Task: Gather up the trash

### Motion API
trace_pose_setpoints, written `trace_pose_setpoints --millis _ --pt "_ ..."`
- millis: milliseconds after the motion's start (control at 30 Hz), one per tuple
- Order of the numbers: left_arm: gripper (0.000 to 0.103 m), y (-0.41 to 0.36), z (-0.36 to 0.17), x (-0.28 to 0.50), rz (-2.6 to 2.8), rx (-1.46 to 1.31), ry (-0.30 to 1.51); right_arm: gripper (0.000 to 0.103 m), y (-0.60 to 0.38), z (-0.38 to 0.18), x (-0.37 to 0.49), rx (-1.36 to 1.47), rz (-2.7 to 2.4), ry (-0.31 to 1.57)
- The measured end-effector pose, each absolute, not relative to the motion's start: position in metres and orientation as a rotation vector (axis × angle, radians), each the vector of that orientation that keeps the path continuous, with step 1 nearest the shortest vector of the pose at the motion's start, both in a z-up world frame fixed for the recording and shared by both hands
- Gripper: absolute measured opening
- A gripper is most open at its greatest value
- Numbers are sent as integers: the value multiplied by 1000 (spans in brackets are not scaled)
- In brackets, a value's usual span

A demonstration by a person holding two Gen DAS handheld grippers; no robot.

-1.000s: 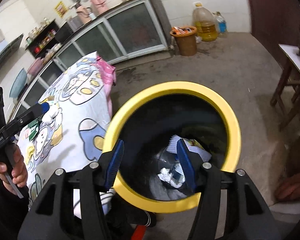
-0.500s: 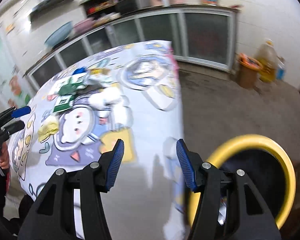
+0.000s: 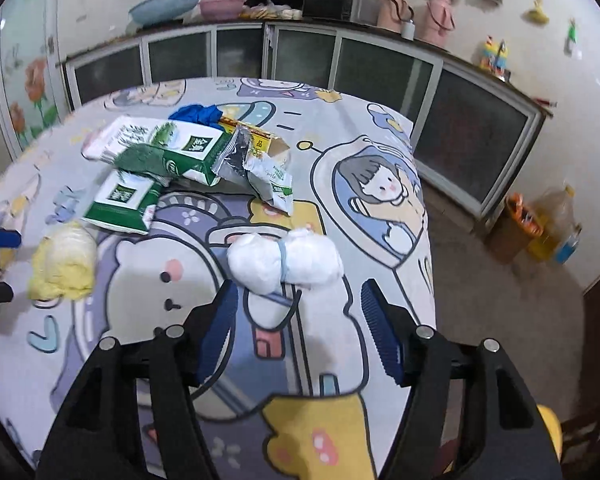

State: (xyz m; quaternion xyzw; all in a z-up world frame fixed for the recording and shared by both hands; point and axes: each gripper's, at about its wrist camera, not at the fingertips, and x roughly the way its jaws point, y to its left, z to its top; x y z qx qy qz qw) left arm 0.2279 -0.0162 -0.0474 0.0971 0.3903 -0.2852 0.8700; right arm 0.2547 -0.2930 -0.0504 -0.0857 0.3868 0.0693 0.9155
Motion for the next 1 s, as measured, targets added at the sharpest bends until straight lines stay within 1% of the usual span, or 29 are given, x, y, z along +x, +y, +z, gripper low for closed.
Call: trace_pose_setpoints --millis 33,300,367,467,633,700,733,767,800,867,967,1000 --pt "63 -16 -49 231 -589 207 820 66 -291 -52 258 -183 142 799" --pt "63 -23 -54 260 -594 220 864 74 -279 -63 278 -229 150 829" --pt "63 -29 -61 270 -583 240 885 78 -278 -67 285 -235 155 844" --pt "63 -32 -74 283 -583 216 945 78 -278 -72 293 -234 146 860" --pt "63 -43 -84 290 -547 255 958 78 -279 -83 306 -203 166 901" --pt "61 -44 -86 292 -537 249 965 74 -279 -87 310 -183 179 917" --pt "56 -44 -87 294 -524 251 964 71 -279 -87 311 -161 184 921" --pt "49 -45 -87 295 -510 259 962 65 -280 -87 311 -147 189 924" --pt "45 -44 -87 296 -502 261 958 62 -280 -85 310 -132 196 925" --pt "28 -41 -85 297 -480 258 952 52 -281 -82 308 -106 209 925" --pt "20 -33 -80 297 -468 229 947 48 -286 -74 301 -66 224 916" --pt "20 -29 -76 295 -463 222 937 48 -287 -71 298 -53 232 915"
